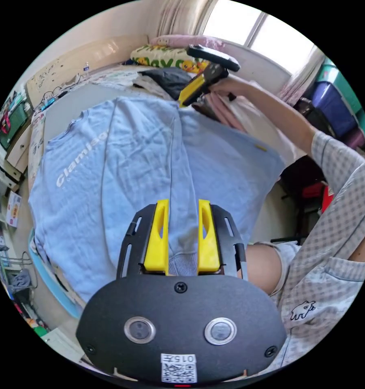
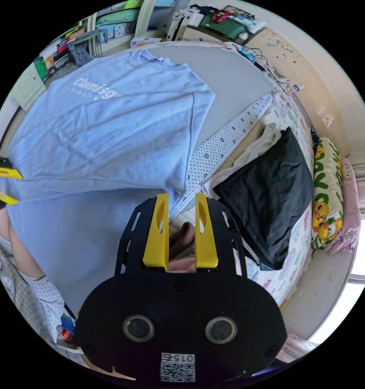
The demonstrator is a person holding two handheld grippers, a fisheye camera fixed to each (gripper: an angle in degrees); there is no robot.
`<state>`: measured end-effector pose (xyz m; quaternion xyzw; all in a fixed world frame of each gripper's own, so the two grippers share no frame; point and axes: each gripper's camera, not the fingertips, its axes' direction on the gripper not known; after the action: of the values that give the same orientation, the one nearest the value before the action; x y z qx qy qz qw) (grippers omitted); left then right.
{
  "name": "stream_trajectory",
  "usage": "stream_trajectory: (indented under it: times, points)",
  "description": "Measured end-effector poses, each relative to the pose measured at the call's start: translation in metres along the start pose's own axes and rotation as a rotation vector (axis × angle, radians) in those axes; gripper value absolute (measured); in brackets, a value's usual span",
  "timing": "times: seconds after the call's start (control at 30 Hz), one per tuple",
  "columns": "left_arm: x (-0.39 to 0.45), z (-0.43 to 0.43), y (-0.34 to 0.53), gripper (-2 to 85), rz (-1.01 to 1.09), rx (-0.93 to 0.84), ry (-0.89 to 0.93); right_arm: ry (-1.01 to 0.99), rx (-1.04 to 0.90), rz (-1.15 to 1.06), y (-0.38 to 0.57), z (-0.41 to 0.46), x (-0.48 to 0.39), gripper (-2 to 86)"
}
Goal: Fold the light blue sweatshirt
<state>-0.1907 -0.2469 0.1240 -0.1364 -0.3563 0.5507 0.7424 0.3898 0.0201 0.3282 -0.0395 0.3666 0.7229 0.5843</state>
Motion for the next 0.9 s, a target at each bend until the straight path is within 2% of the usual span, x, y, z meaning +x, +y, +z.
stream_trajectory:
  times: [0.23,0.47,0.7,0.8,0.9]
  points:
    - [0.036,-0.004,0.034,7.0,-0.112,0.058,-0.116,-0.114,0.018,0.085,0.011,0.026,0.058,2.2]
    - [0.066,0.004,0.038,1.4,-0.058,0.020,-0.140,-0.111,-0.027,0.155,0.023,0.056,0.092,0.3]
    - [0.053,0.004,0.057,3.1,-0.097,0.051,-0.066,-0.170,-0.031,0.184,0.044,0.078,0.121,0.4]
    - [0.030,-0.009,0.078,6.6,-0.164,0.108,0.019,-0.182,-0.008,0.173,0.058,0.083,0.129,0.6]
    - [-0.009,-0.033,0.106,8.2,-0.285,0.223,0.004,-0.189,0.005,0.176,0.071,0.087,0.136,0.9]
